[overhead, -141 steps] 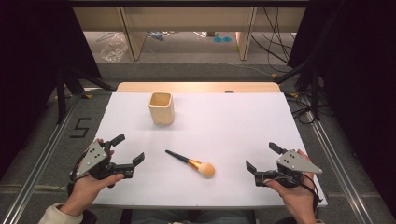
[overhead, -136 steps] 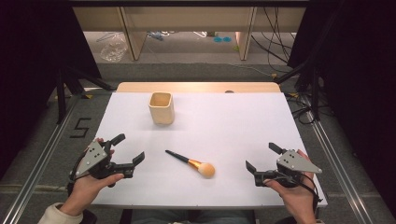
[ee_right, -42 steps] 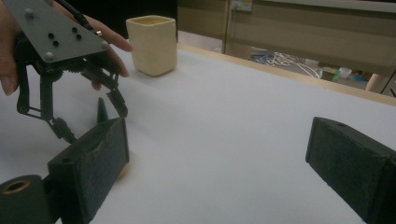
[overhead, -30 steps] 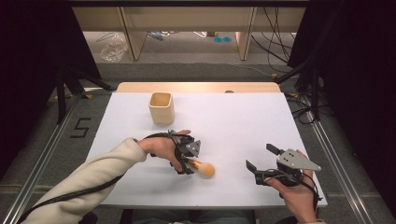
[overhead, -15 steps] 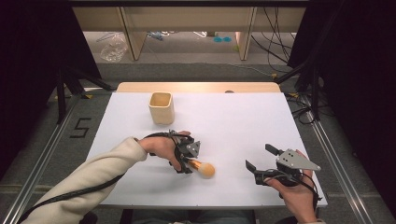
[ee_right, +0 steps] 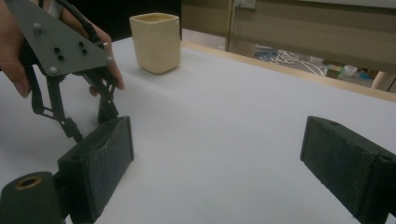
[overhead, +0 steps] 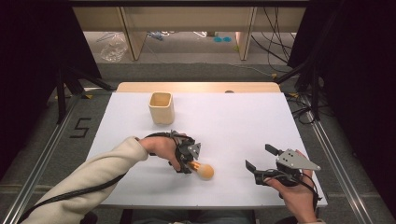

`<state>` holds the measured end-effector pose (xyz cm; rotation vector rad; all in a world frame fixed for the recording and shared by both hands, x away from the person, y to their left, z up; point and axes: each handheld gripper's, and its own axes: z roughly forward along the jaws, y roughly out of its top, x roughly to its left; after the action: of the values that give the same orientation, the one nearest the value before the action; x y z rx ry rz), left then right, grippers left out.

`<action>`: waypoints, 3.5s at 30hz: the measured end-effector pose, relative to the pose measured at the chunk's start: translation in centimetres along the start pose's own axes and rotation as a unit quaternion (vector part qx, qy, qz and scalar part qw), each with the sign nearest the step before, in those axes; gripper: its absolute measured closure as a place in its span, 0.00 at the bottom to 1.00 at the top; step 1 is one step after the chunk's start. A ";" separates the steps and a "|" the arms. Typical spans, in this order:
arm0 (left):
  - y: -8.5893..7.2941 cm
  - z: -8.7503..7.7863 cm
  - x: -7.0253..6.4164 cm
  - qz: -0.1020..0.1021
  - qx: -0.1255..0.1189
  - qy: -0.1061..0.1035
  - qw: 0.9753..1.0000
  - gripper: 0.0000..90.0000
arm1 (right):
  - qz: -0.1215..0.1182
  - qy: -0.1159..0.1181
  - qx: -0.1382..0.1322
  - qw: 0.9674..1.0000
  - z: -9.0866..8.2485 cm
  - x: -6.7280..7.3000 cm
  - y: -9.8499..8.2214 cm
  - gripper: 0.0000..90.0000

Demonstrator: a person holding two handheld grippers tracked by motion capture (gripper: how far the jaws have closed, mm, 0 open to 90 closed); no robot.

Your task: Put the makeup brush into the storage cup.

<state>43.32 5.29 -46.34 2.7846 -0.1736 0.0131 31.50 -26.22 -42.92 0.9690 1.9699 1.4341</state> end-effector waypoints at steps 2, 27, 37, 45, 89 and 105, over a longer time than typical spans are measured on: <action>0.1 0.0 0.0 -0.001 0.003 -0.005 1.000 0.56 | -0.003 -0.002 0.008 1.000 -0.2 0.0 0.1 0.12; 1.0 0.0 -0.8 -0.005 0.038 -0.019 0.999 0.75 | -0.003 -0.002 0.011 1.000 -0.1 -0.1 0.0 0.14; 1.0 0.0 -0.9 0.000 0.043 -0.016 0.999 0.75 | -0.002 -0.004 0.009 1.000 -0.1 0.0 0.0 0.16; 0.7 -0.1 -1.0 -0.003 0.036 -0.012 0.999 0.76 | 0.000 -0.001 0.008 1.000 0.0 0.0 -0.1 0.16; -0.6 -4.2 -0.3 -0.019 -0.061 0.073 0.995 0.77 | 0.004 0.002 0.009 1.000 0.0 0.0 -0.1 0.16; -1.1 -5.2 -0.4 -0.039 -0.116 0.095 0.988 0.77 | 0.005 0.001 0.008 1.000 0.0 0.0 -0.1 0.16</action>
<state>43.13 8.11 -41.82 2.5376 -0.0170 0.2246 31.52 -26.24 -43.00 0.9851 1.9835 1.4266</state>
